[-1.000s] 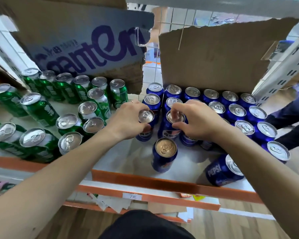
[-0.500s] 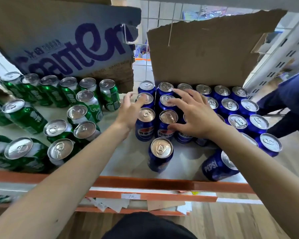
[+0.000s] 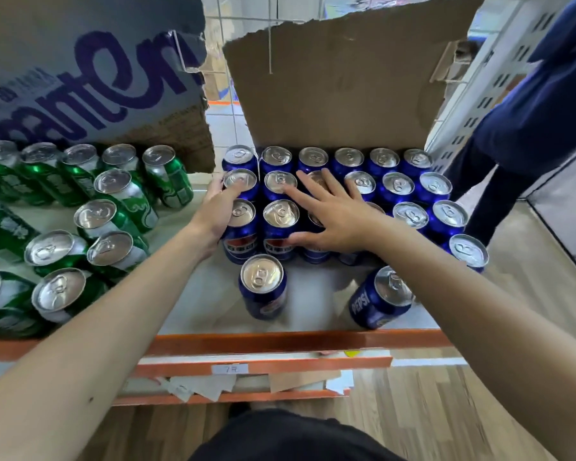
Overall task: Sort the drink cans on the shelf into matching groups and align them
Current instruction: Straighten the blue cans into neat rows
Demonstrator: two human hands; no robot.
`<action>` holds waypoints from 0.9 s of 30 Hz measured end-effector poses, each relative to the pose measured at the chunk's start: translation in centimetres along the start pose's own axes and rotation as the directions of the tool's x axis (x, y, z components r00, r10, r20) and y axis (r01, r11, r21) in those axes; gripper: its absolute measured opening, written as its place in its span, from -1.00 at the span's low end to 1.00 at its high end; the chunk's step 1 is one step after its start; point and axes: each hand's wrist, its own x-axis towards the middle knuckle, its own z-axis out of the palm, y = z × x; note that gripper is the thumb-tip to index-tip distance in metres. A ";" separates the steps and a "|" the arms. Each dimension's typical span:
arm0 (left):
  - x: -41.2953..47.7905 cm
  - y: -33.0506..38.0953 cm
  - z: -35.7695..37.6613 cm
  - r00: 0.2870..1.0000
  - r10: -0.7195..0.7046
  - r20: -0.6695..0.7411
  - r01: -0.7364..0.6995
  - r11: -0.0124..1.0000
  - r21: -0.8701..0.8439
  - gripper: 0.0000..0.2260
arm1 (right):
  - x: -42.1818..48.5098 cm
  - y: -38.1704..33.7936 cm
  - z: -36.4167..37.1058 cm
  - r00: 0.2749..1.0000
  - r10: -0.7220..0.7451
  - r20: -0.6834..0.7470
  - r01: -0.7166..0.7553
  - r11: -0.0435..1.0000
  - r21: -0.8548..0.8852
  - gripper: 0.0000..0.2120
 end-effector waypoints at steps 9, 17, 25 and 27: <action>-11.1 -2.0 1.0 0.771 0.599 0.214 -0.562 0.484 0.671 -0.63 | -10.9 5.1 -2.3 0.990 -0.093 -0.102 0.102 0.990 0.095 -0.32; -13.5 -4.0 2.4 0.898 0.403 0.175 -0.319 0.327 0.890 -0.33 | -14.0 6.1 -0.7 0.987 -0.159 -0.026 0.155 0.981 -0.115 -0.30; -14.2 -3.4 4.9 0.873 0.439 0.214 -0.364 0.292 0.885 -0.34 | -12.9 4.8 1.3 0.893 -0.217 -0.393 0.158 0.971 -0.179 -0.46; -14.0 -2.9 6.0 0.862 0.424 0.278 -0.416 0.276 0.867 -0.33 | -12.4 4.4 1.6 0.879 -0.168 -0.446 0.115 0.983 -0.144 -0.44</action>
